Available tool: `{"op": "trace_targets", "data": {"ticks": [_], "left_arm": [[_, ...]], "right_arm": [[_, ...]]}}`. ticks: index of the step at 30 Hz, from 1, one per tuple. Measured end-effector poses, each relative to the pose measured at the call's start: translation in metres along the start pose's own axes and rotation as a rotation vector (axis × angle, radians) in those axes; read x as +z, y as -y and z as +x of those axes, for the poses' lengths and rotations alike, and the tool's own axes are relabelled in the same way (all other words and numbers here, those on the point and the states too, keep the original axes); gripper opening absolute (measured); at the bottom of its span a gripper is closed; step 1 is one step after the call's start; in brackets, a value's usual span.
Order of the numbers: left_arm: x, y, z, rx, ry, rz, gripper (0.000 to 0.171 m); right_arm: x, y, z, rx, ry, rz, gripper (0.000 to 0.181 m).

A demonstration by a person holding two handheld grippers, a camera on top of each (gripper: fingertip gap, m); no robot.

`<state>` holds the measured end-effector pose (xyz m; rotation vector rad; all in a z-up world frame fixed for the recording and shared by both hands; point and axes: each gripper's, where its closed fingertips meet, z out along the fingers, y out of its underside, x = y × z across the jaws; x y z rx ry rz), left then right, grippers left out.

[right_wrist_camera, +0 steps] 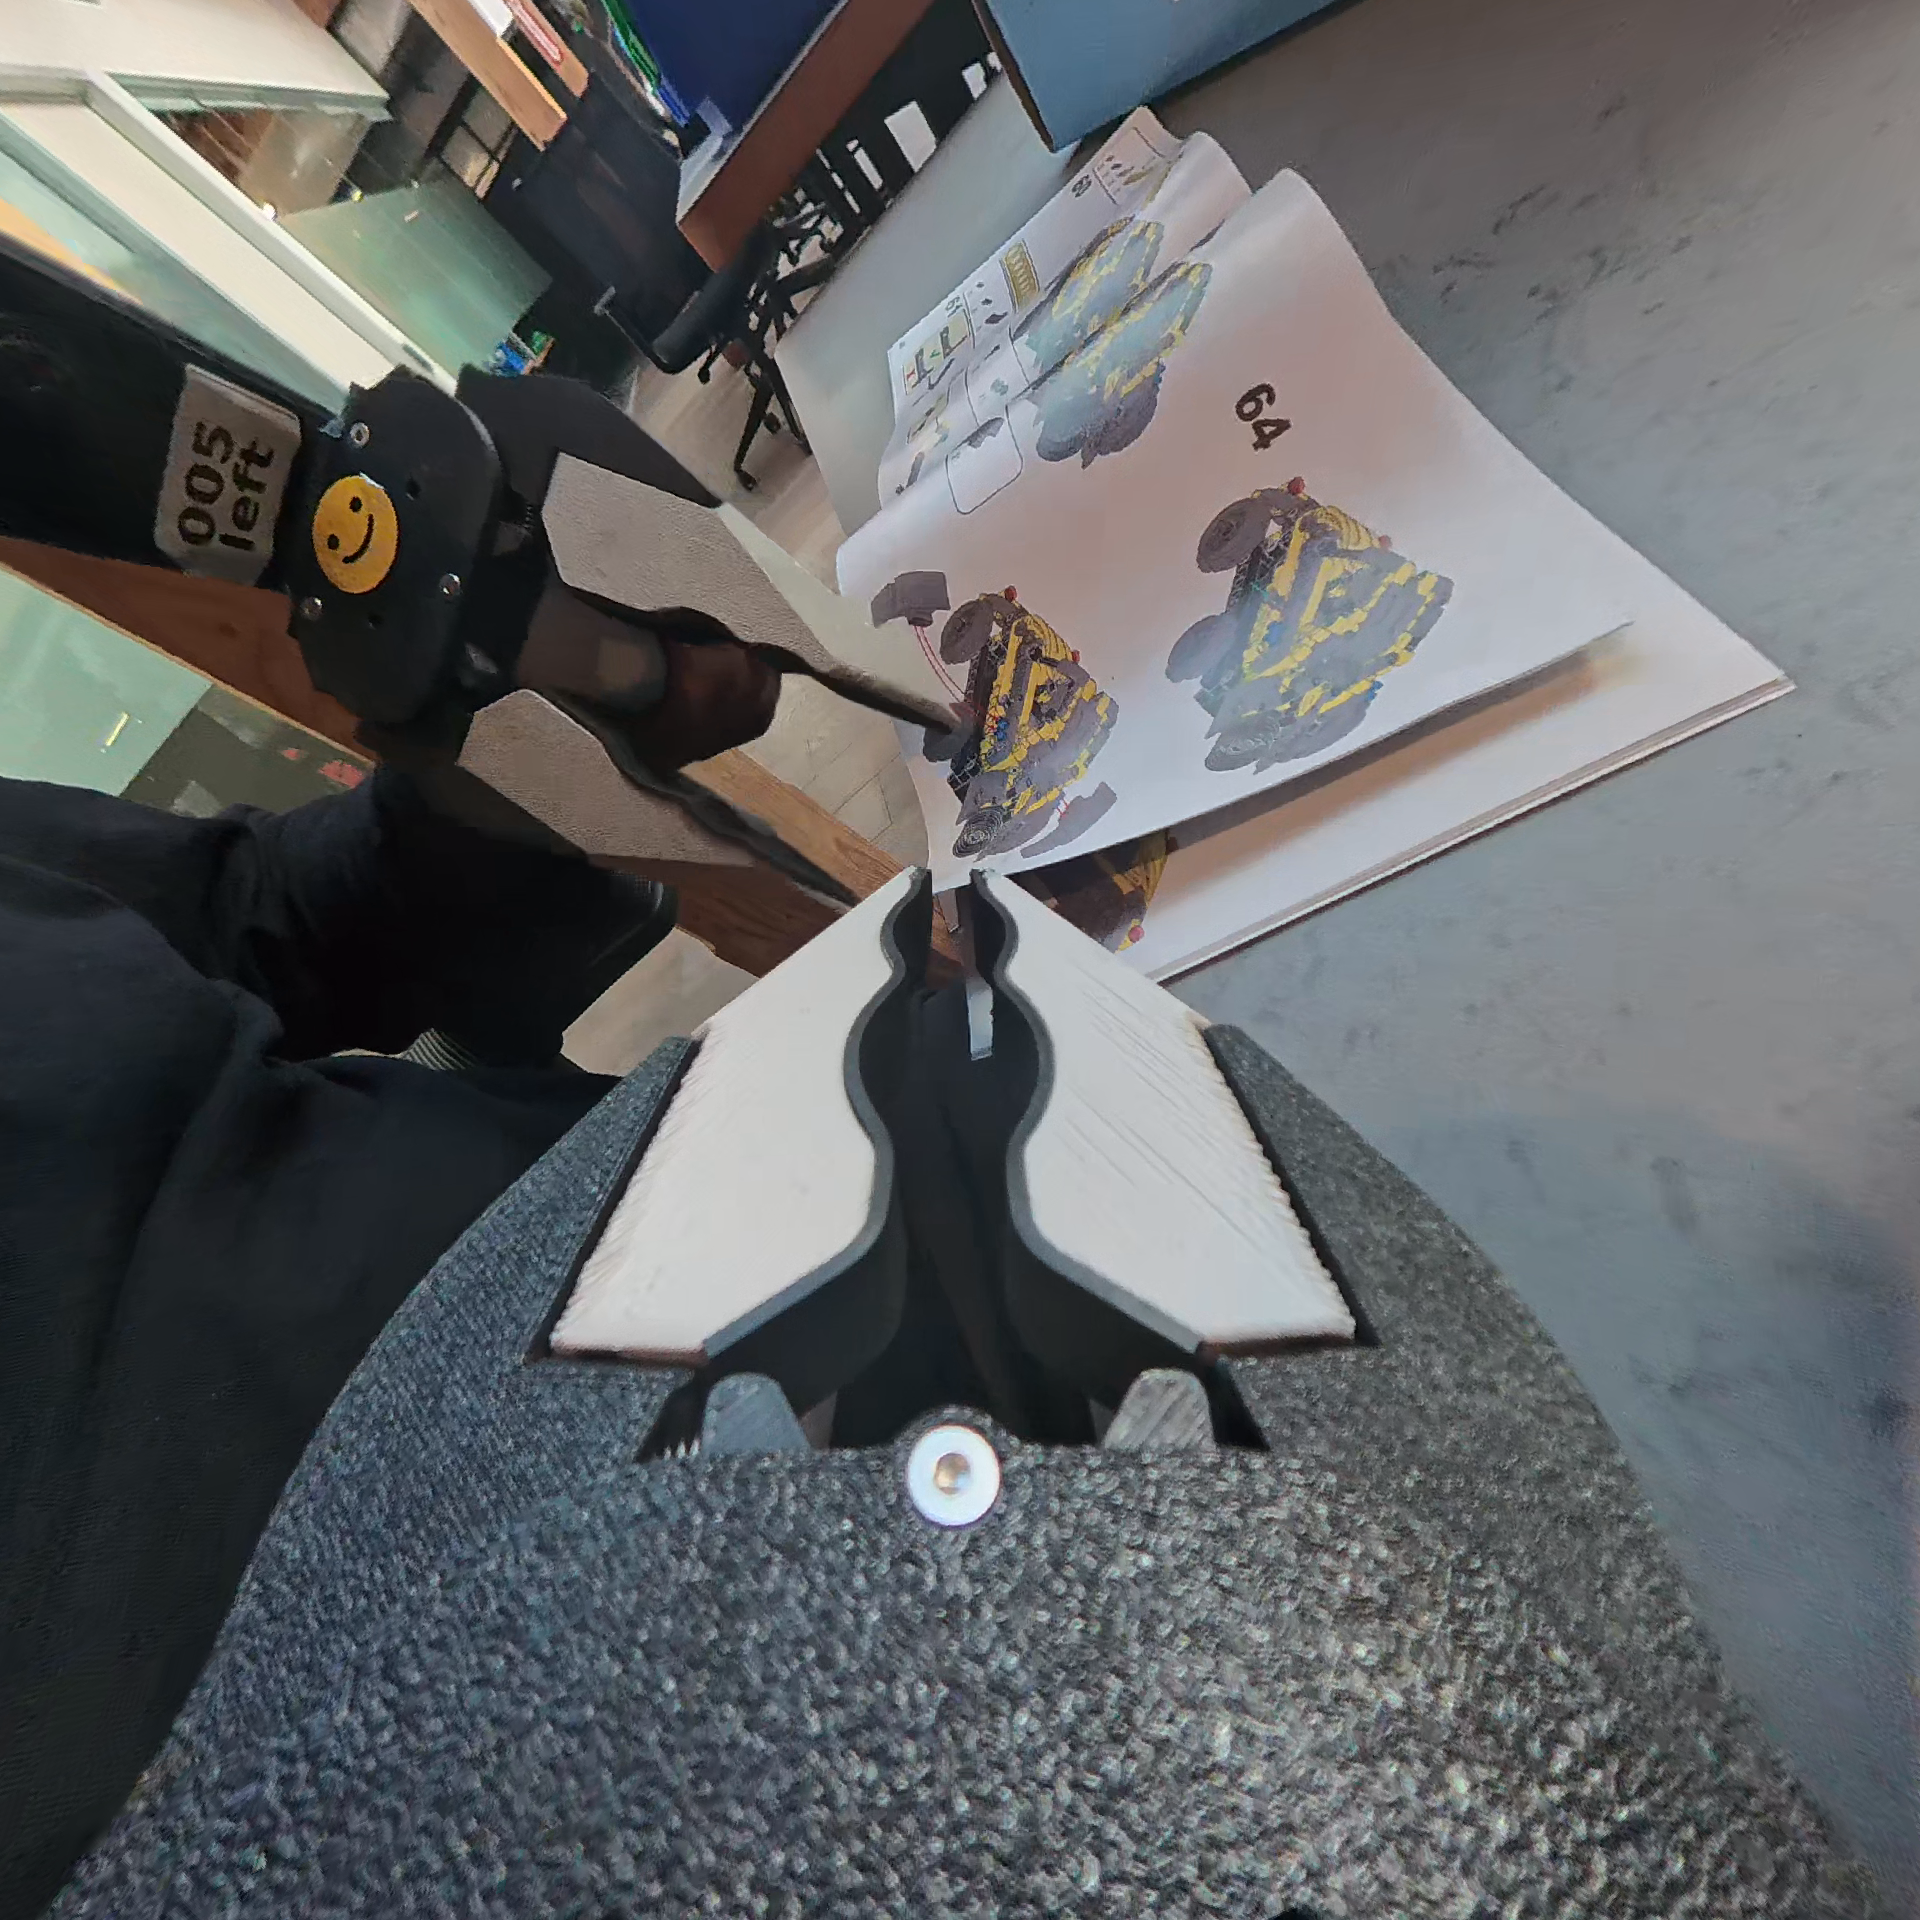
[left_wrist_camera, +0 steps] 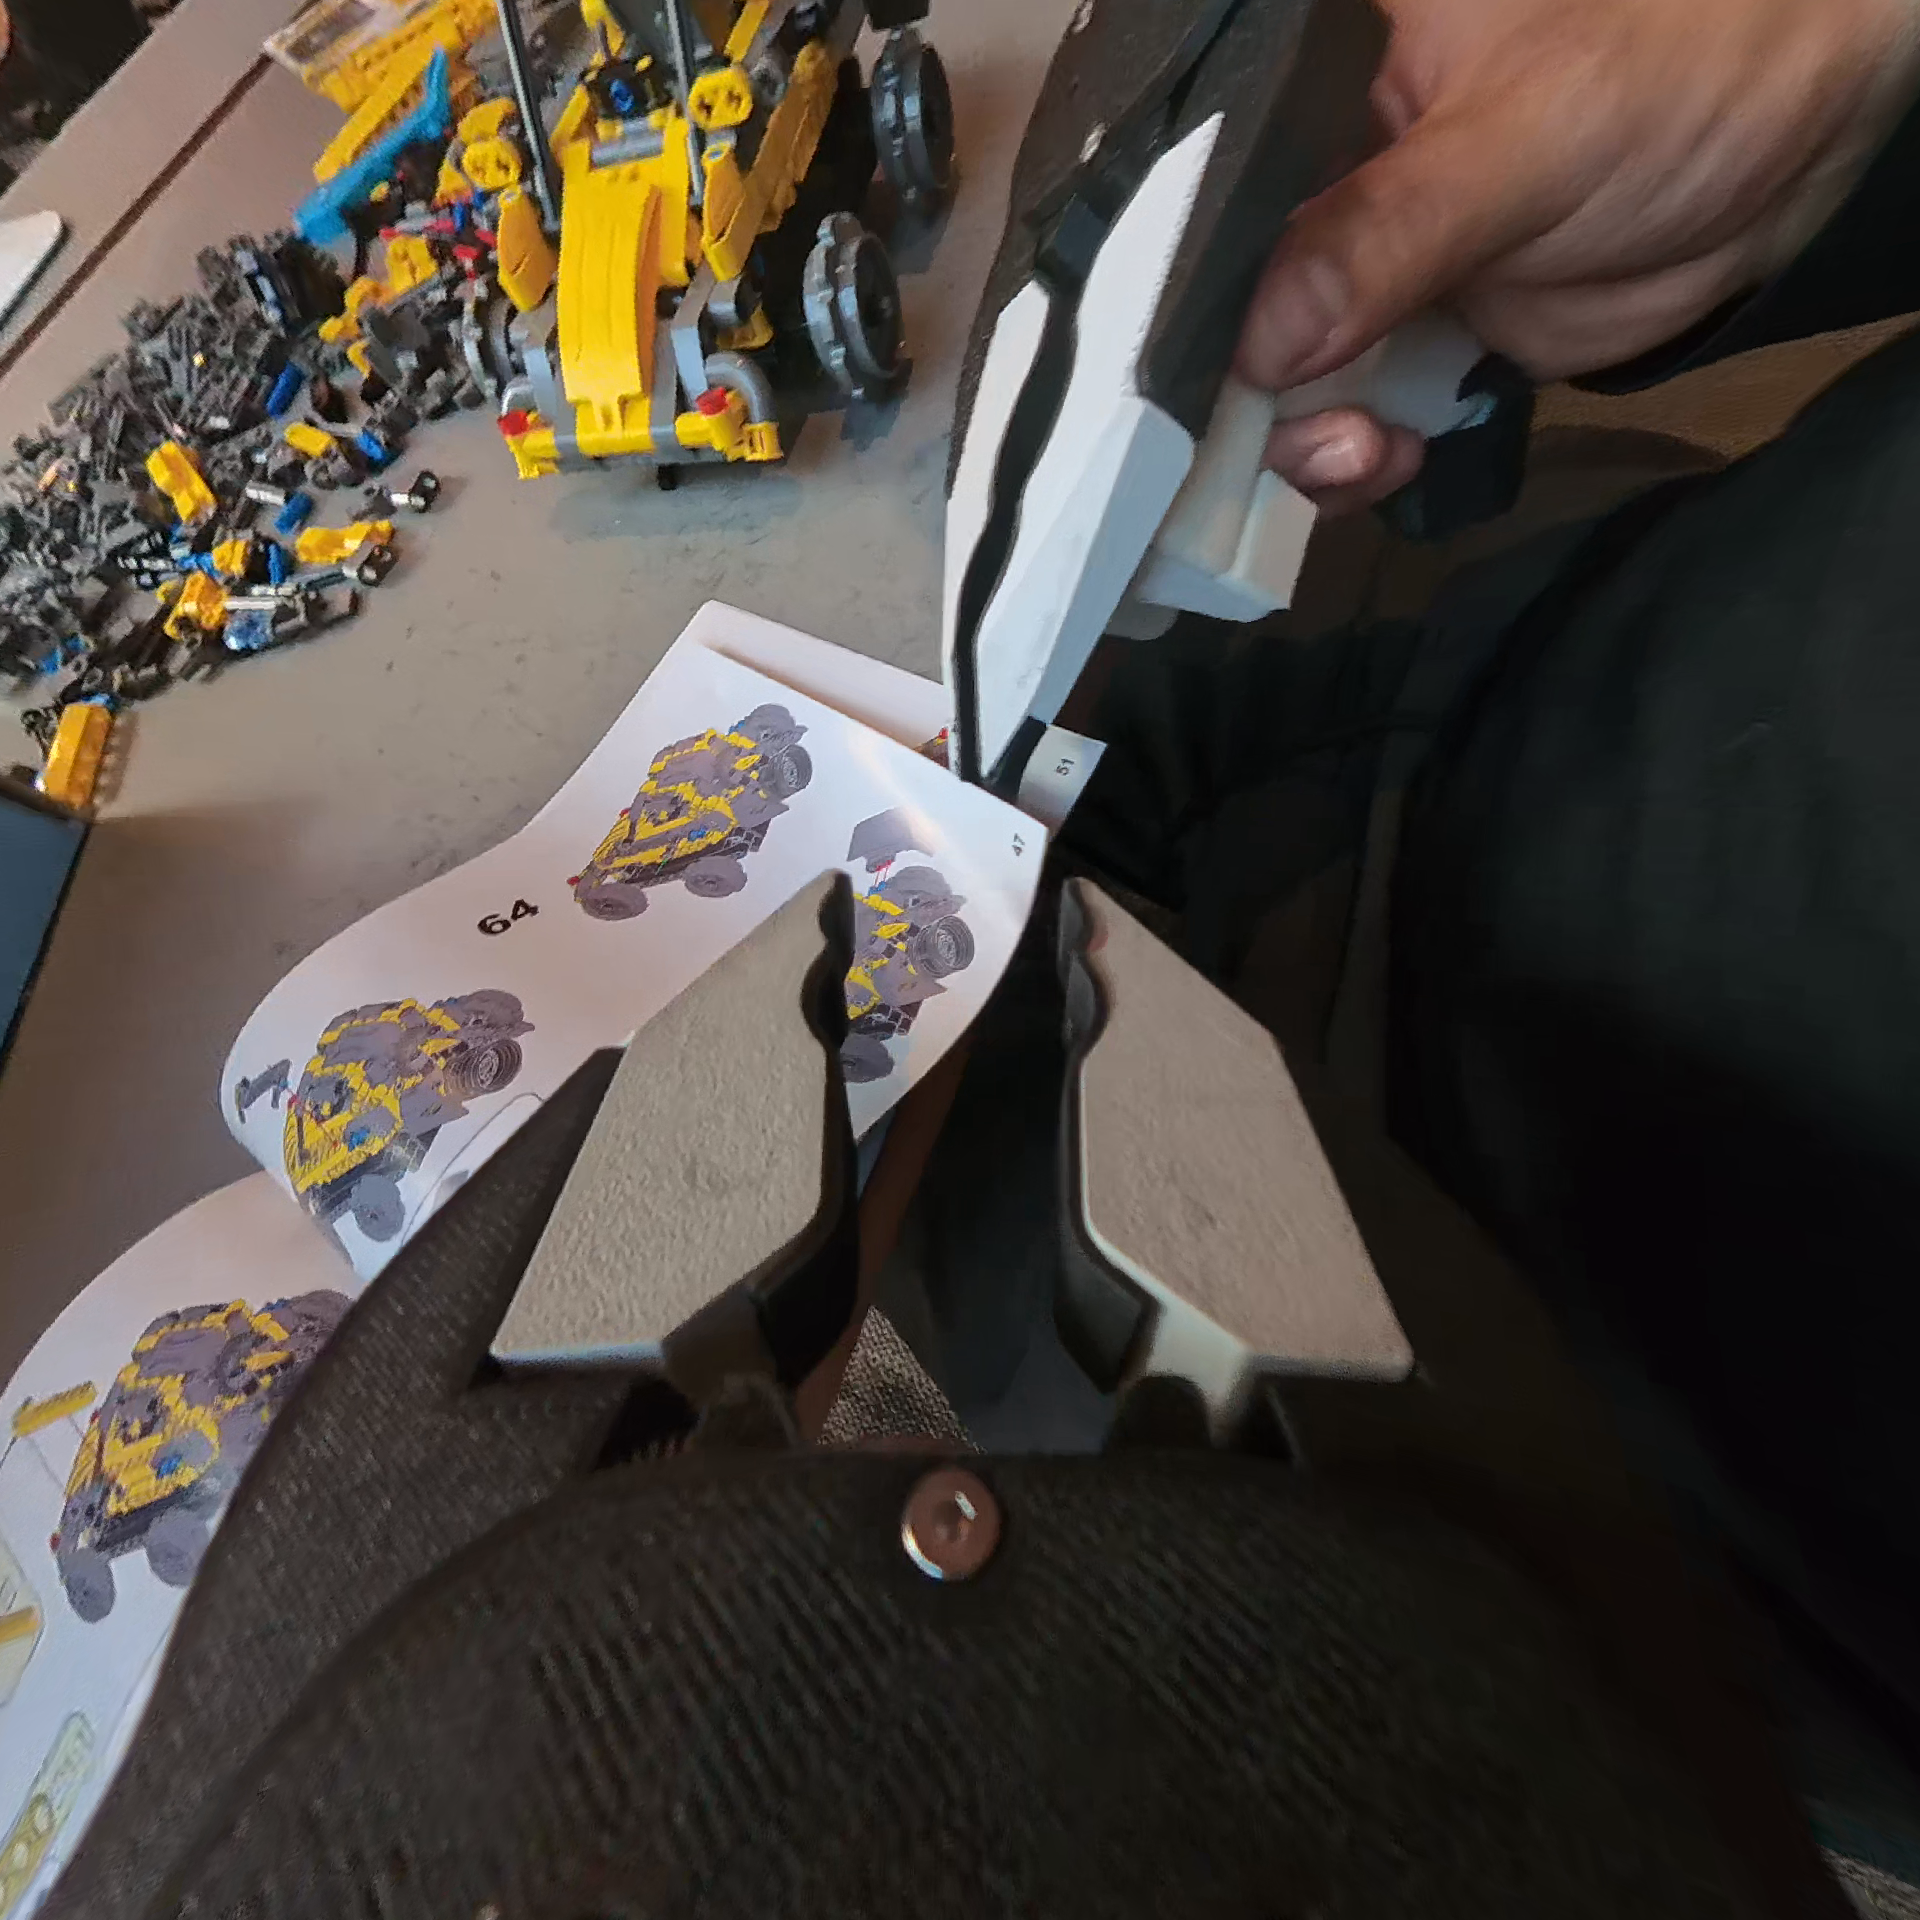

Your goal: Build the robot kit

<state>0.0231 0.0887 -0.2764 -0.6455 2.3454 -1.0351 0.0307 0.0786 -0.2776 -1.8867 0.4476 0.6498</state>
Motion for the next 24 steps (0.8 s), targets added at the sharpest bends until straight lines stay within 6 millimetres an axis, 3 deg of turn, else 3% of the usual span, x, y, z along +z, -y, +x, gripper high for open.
{"op": "trace_targets", "data": {"ticks": [8,16,18,24], "left_arm": [[0.010,-0.002,0.005,0.065,0.042,-0.027,0.035],[0.013,0.004,0.002,0.113,0.149,0.009,0.012],[0.012,0.008,0.000,0.162,0.198,0.018,0.000],[0.003,0.033,-0.013,0.226,0.373,0.105,0.000]], "right_arm": [[-0.001,0.002,-0.001,0.019,0.015,0.015,0.005],[-0.004,0.006,0.002,0.027,0.012,0.047,0.005],[-0.008,0.009,0.002,0.042,0.019,0.065,0.006],[-0.022,0.029,-0.018,-0.019,0.063,0.181,0.014]]}}
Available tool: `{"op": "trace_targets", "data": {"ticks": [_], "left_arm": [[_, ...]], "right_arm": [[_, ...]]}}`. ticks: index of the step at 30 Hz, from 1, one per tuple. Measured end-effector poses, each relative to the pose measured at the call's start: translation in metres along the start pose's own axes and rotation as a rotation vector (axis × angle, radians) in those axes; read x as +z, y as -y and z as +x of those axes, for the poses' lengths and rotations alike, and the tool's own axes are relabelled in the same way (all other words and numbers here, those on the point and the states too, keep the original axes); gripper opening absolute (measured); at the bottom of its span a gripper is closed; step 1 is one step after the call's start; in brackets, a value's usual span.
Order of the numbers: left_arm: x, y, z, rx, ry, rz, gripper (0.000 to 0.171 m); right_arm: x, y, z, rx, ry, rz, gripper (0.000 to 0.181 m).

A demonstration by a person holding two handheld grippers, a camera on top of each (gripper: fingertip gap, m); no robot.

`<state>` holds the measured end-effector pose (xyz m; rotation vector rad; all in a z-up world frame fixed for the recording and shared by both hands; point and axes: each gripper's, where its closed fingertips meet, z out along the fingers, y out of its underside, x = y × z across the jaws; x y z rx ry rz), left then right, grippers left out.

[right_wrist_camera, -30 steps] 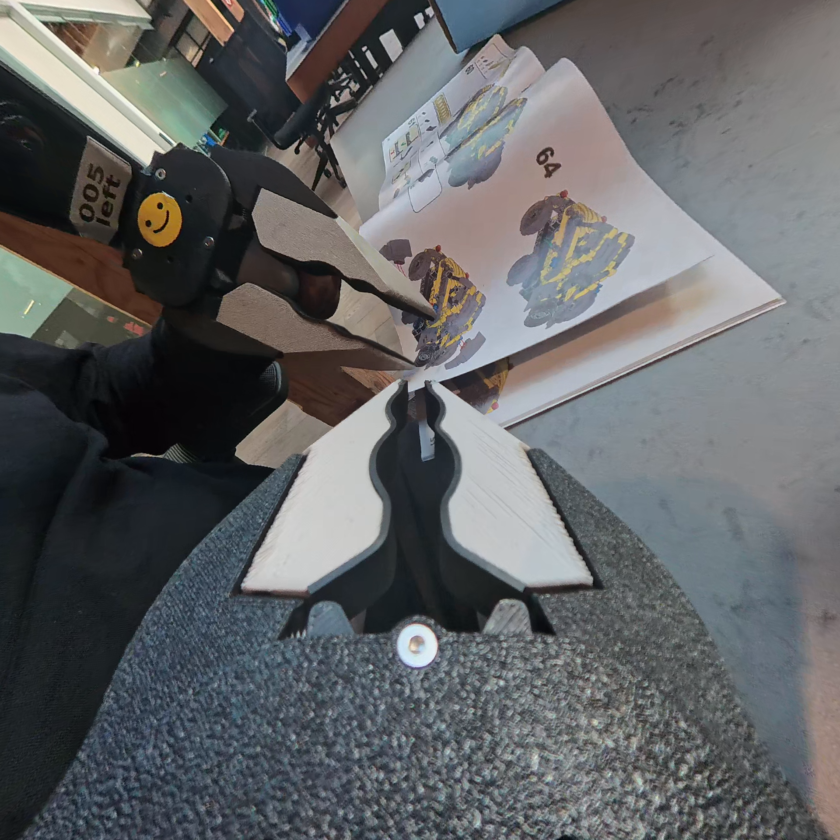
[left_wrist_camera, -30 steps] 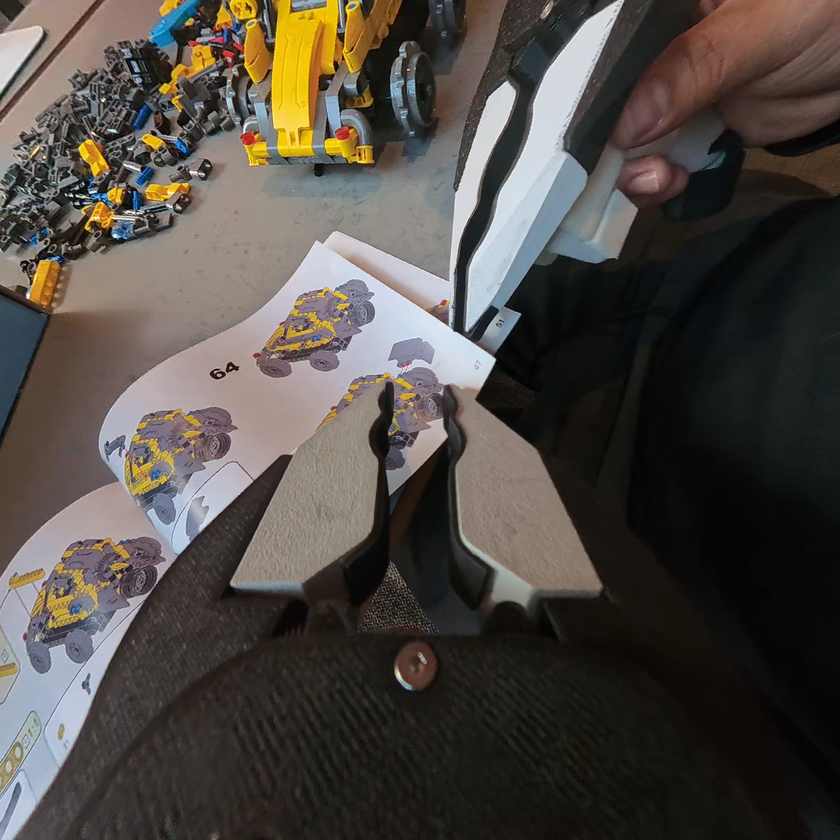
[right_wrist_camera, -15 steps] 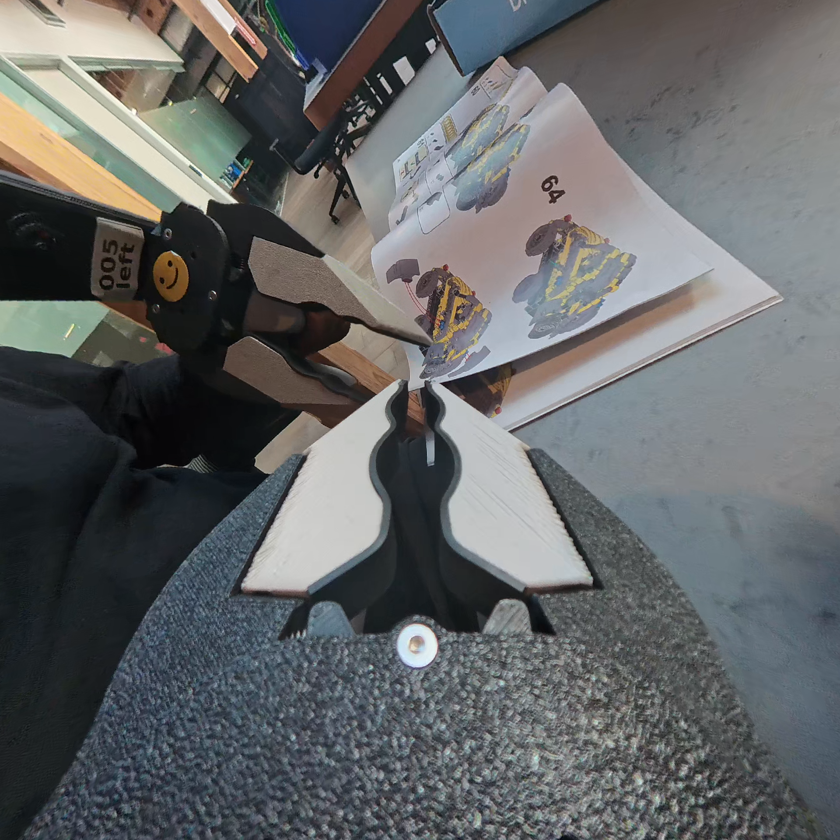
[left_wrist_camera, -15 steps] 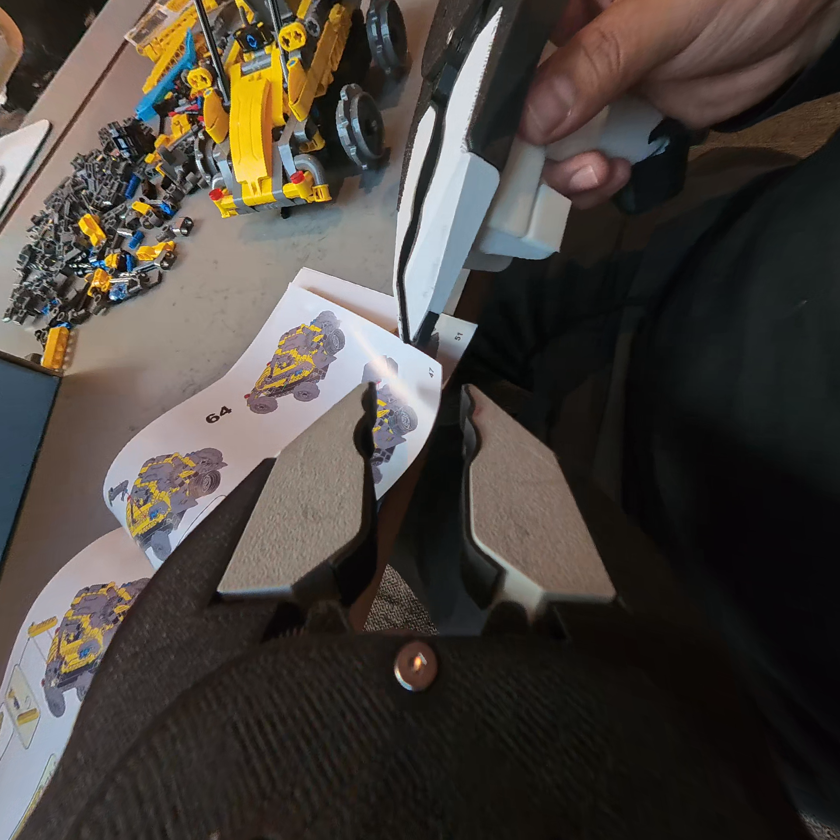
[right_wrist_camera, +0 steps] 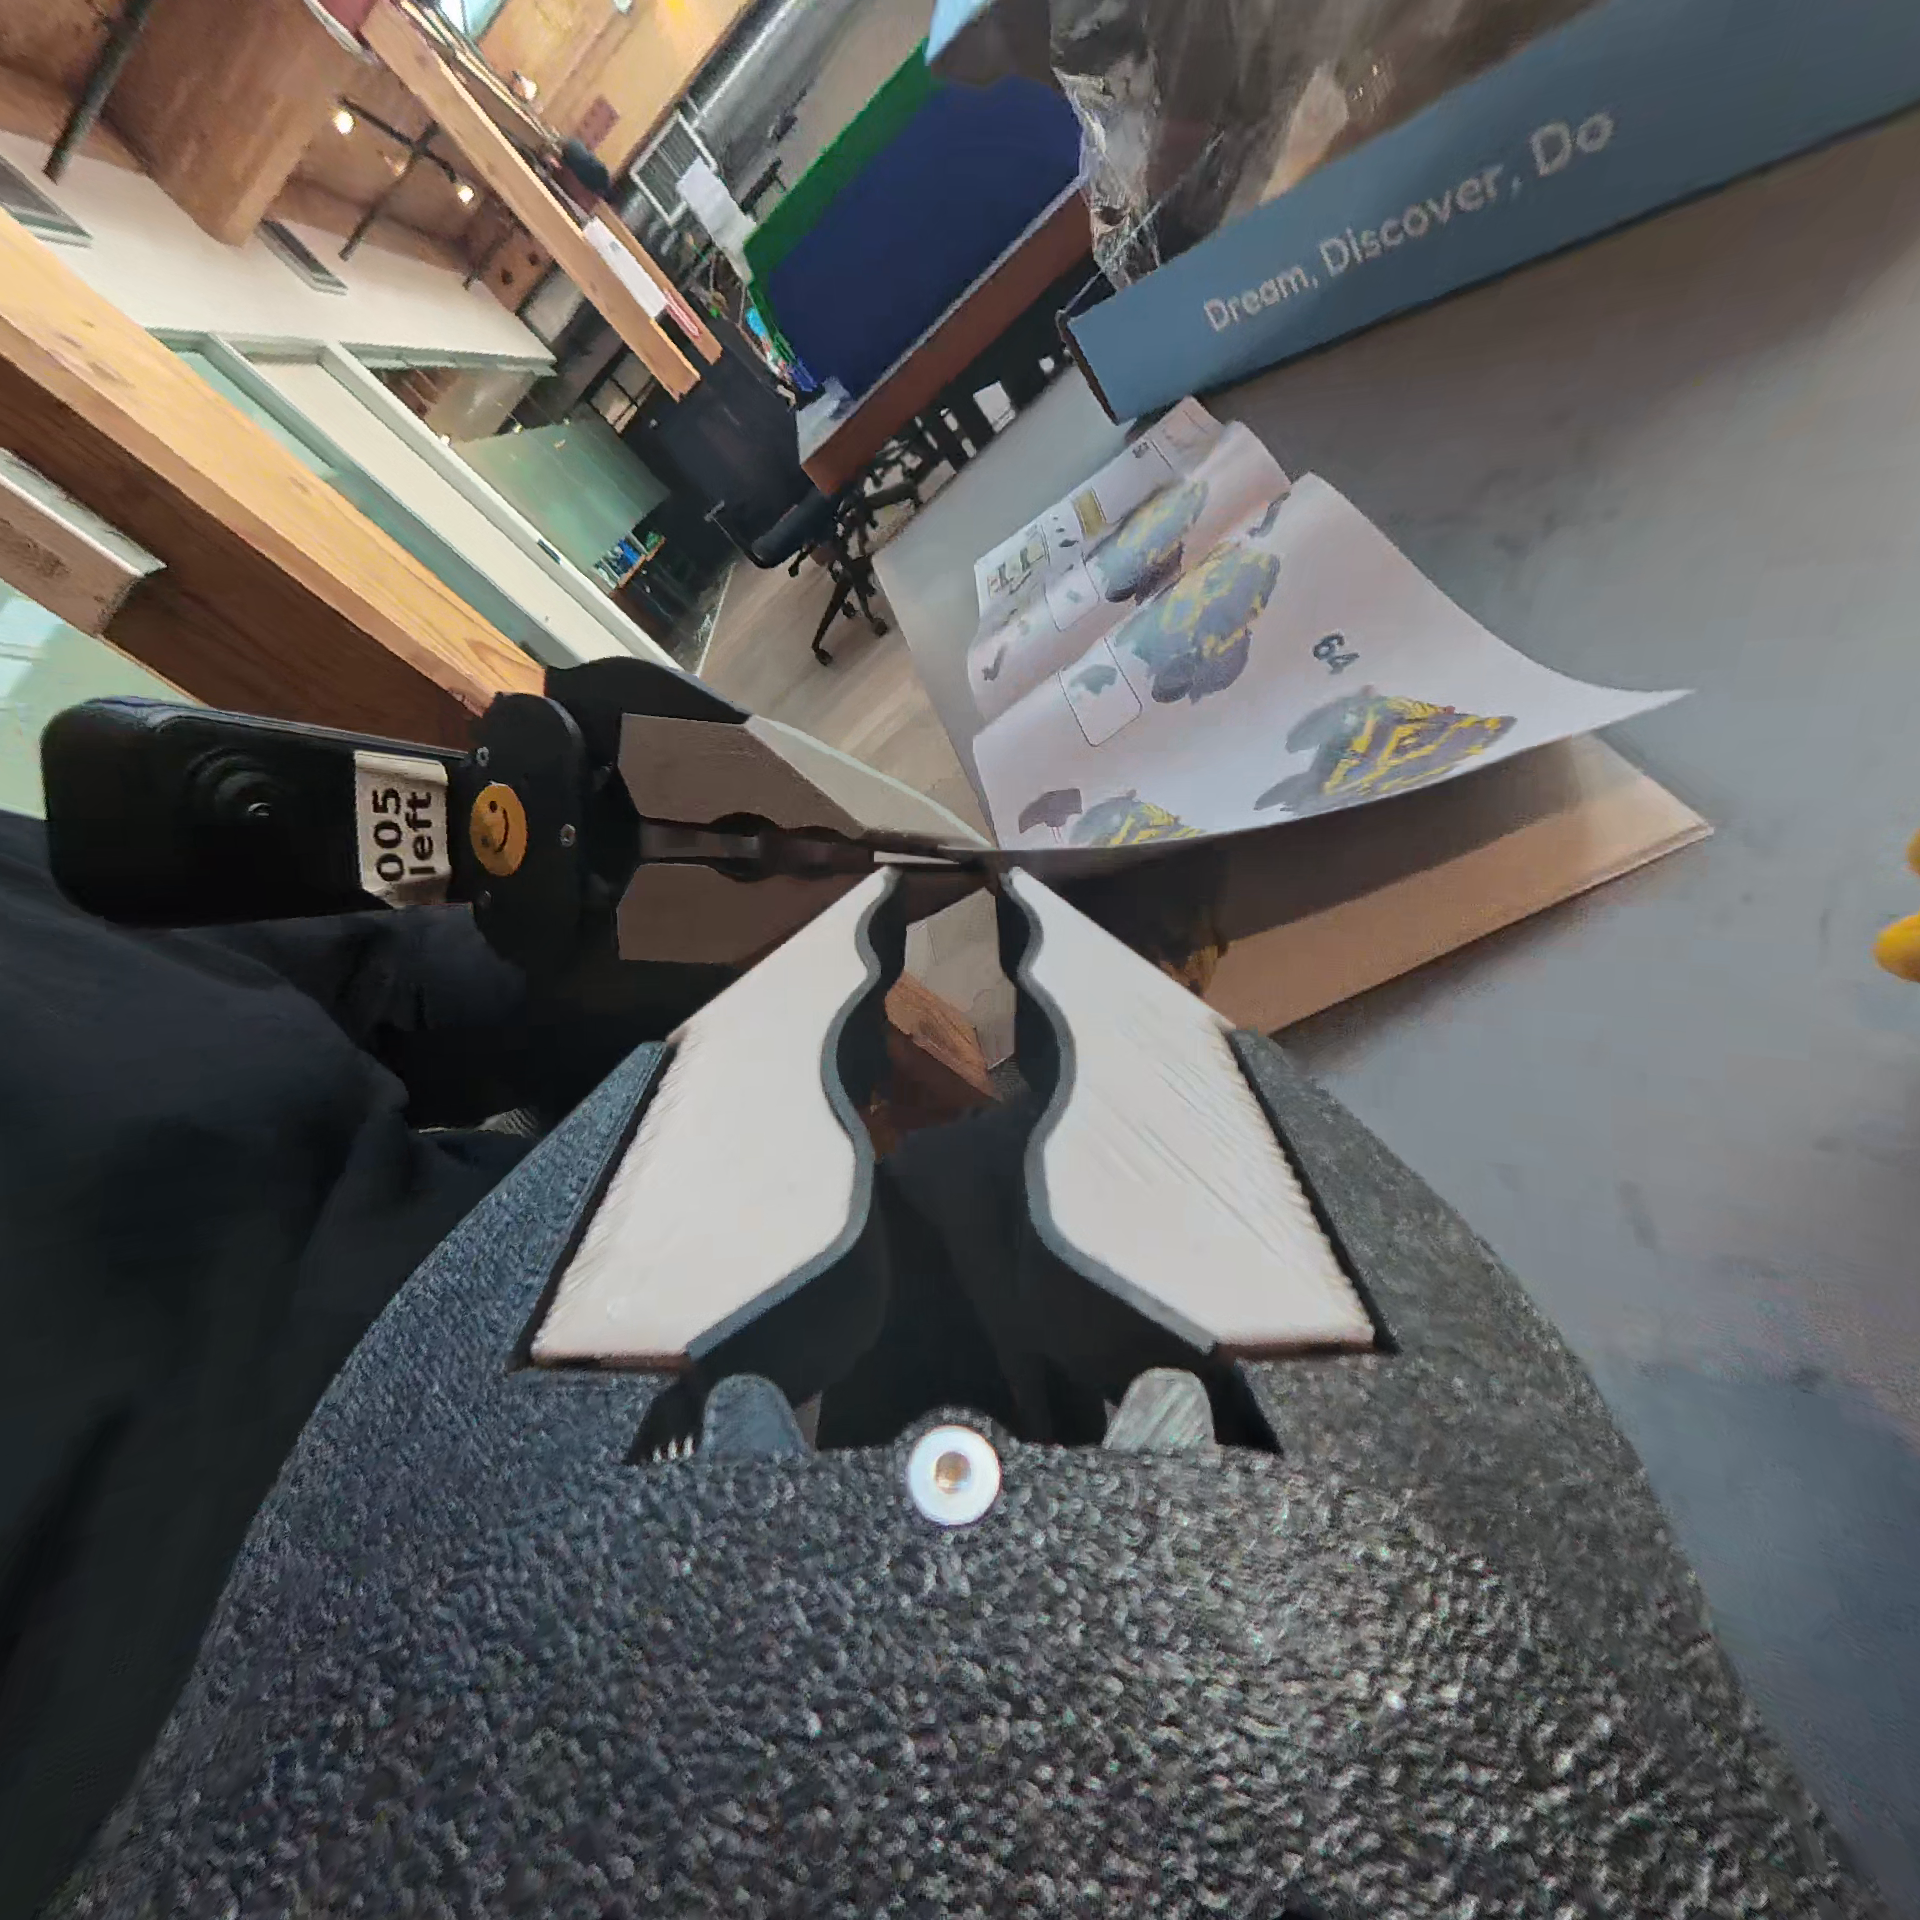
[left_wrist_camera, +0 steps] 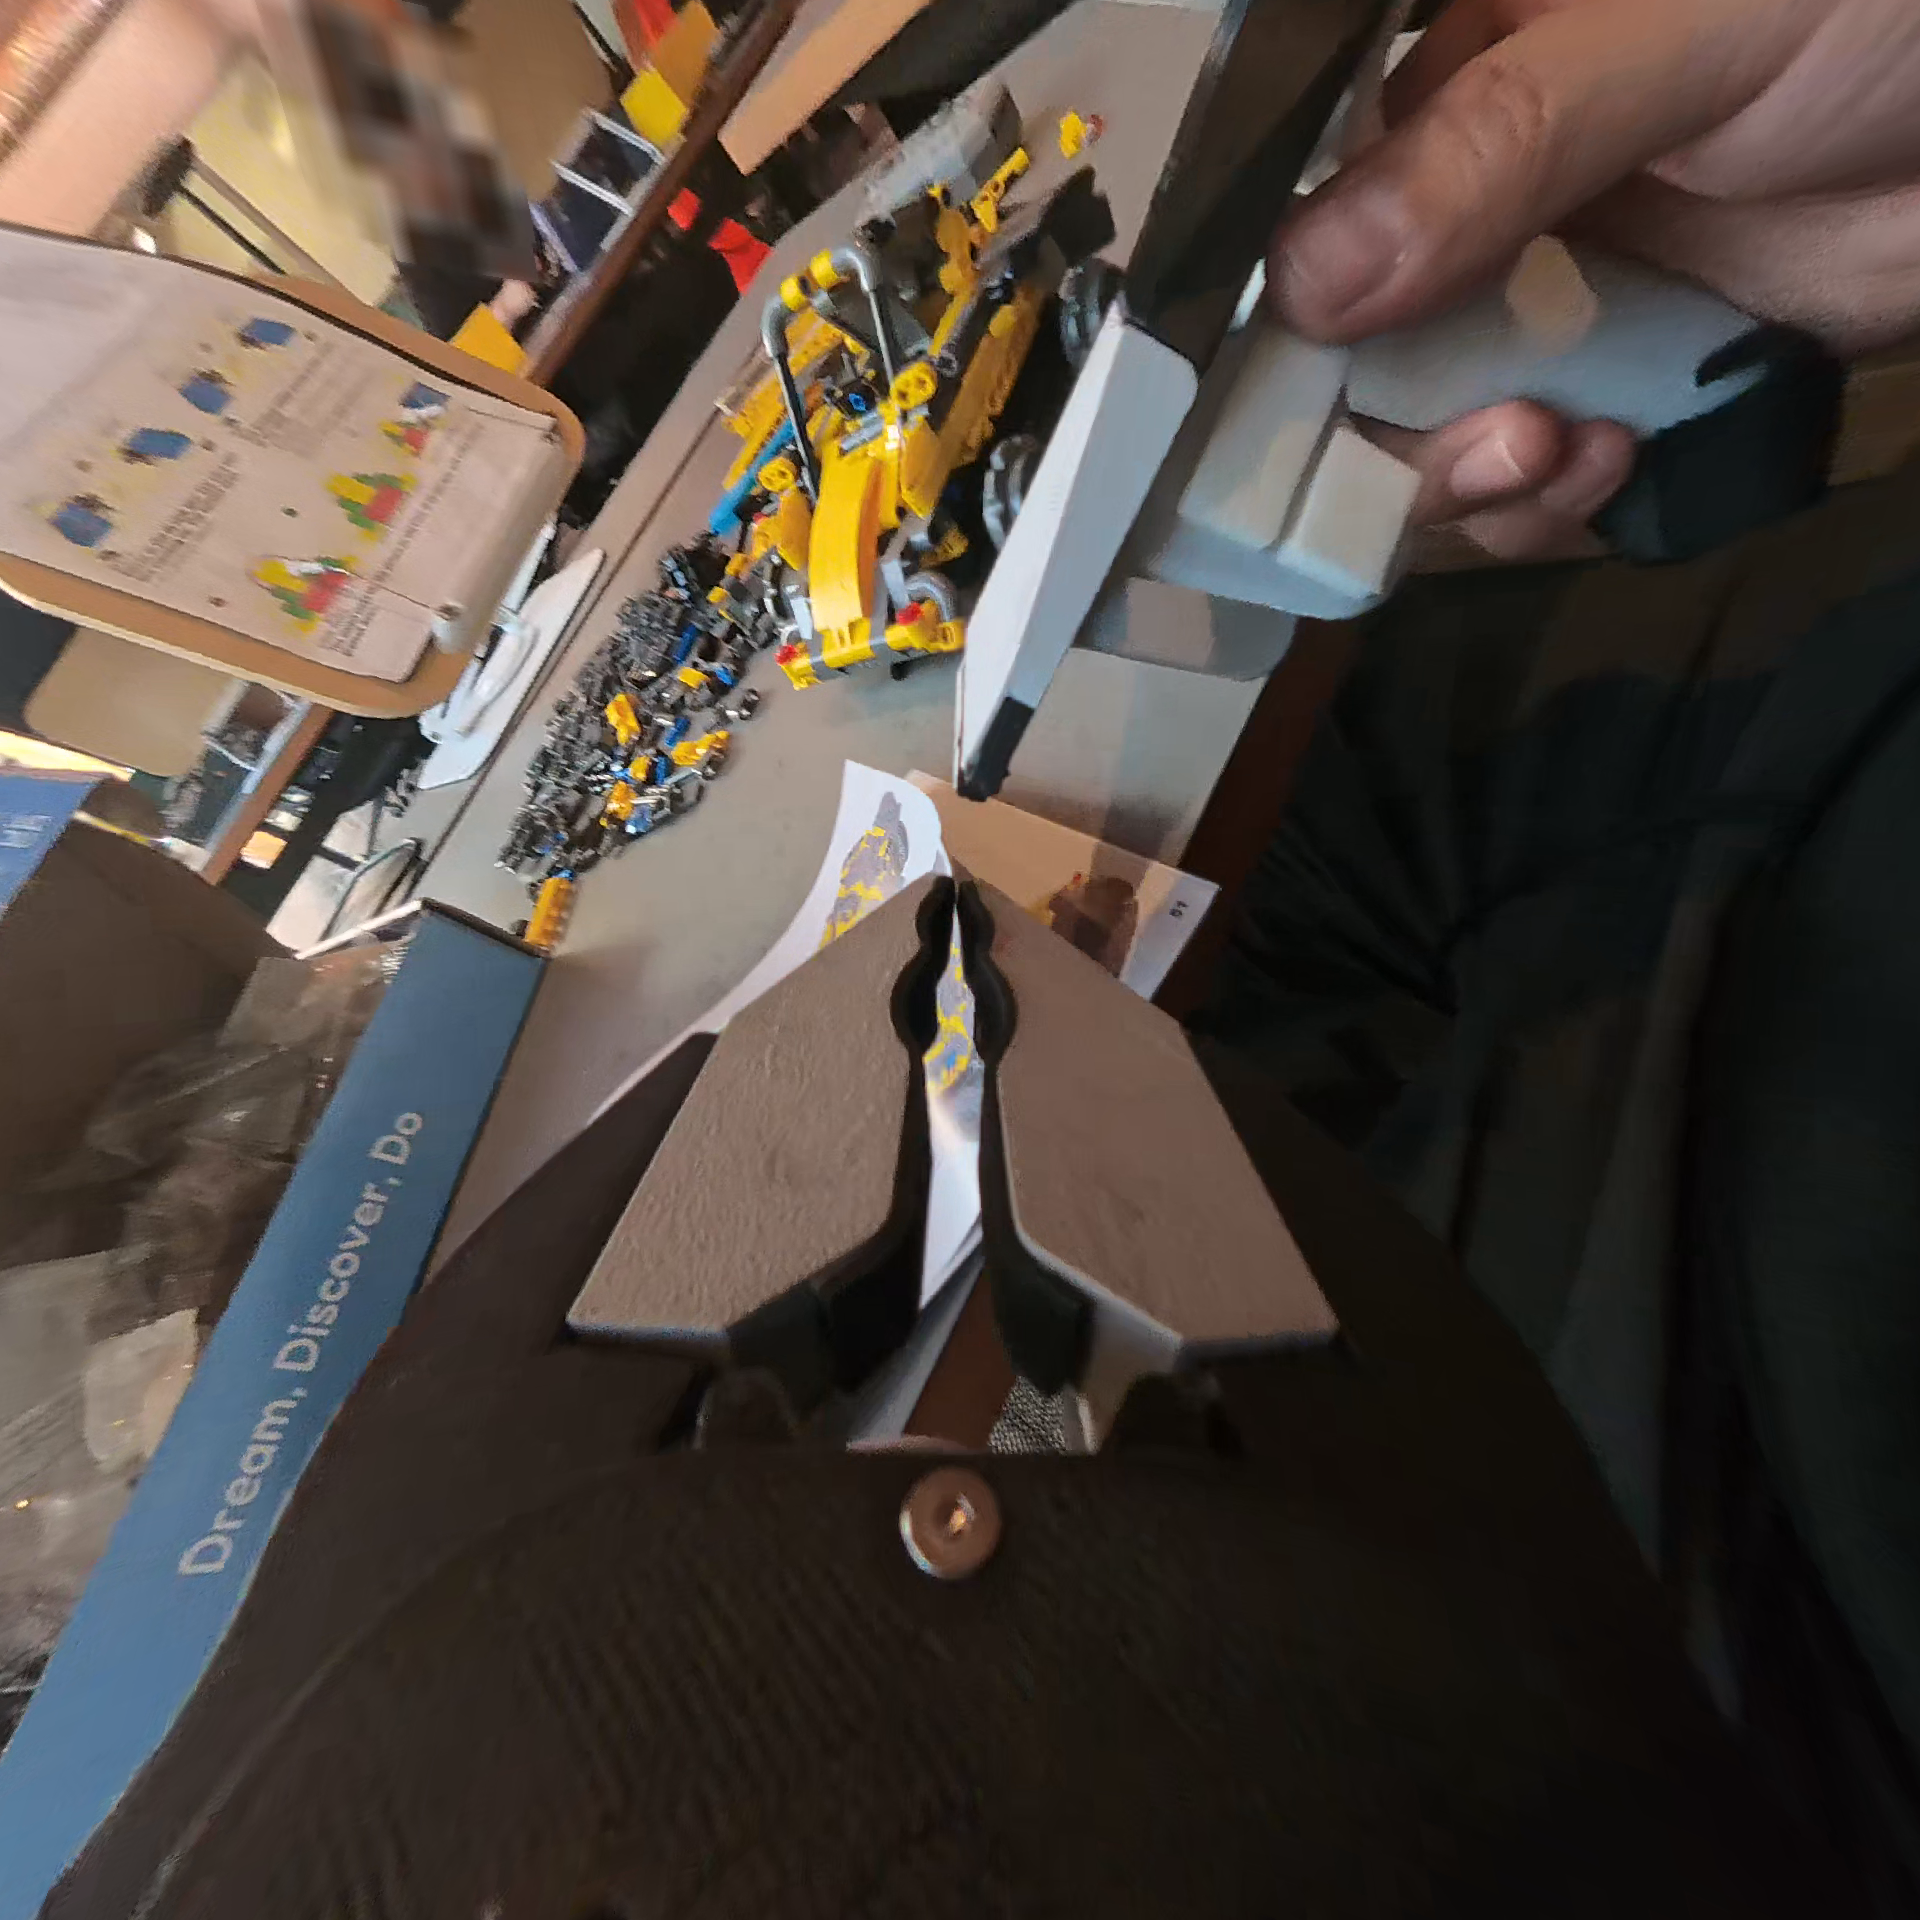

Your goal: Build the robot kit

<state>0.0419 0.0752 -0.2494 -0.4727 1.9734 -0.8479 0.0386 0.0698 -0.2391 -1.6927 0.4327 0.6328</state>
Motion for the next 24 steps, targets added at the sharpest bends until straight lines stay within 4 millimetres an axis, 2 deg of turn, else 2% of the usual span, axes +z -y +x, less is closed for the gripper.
{"op": "trace_targets", "data": {"ticks": [3,6,7,9,12,14,20,21,24], "left_arm": [[0.001,0.007,-0.005,0.009,0.040,0.025,0.000],[0.000,0.009,-0.002,-0.035,0.016,0.045,0.000],[0.001,0.005,-0.002,-0.069,0.002,0.034,0.002],[0.000,-0.001,-0.001,-0.164,-0.041,0.007,0.017],[0.000,-0.012,0.004,-0.246,-0.109,-0.031,0.026],[0.000,-0.017,0.006,-0.245,-0.116,-0.041,0.027],[0.005,-0.022,0.014,-0.212,-0.145,-0.069,0.031],[0.006,-0.022,0.015,-0.208,-0.143,-0.072,0.030],[0.008,-0.025,0.010,-0.180,-0.107,-0.086,0.015]], "right_arm": [[0.004,-0.006,0.008,-0.022,-0.070,-0.047,0.024],[0.006,-0.009,0.007,-0.002,-0.049,-0.041,0.026],[0.007,-0.011,0.009,-0.001,-0.052,-0.053,0.026],[0.007,-0.015,0.015,0.000,-0.073,-0.073,0.030],[0.007,-0.015,0.018,0.018,-0.071,-0.063,0.024],[0.006,-0.016,0.022,0.026,-0.083,-0.070,0.012],[0.006,-0.014,0.021,0.045,-0.071,-0.056,0.000],[0.006,-0.012,0.020,0.055,-0.058,-0.044,0.000],[0.004,-0.004,0.015,0.069,-0.024,-0.013,0.000]]}}
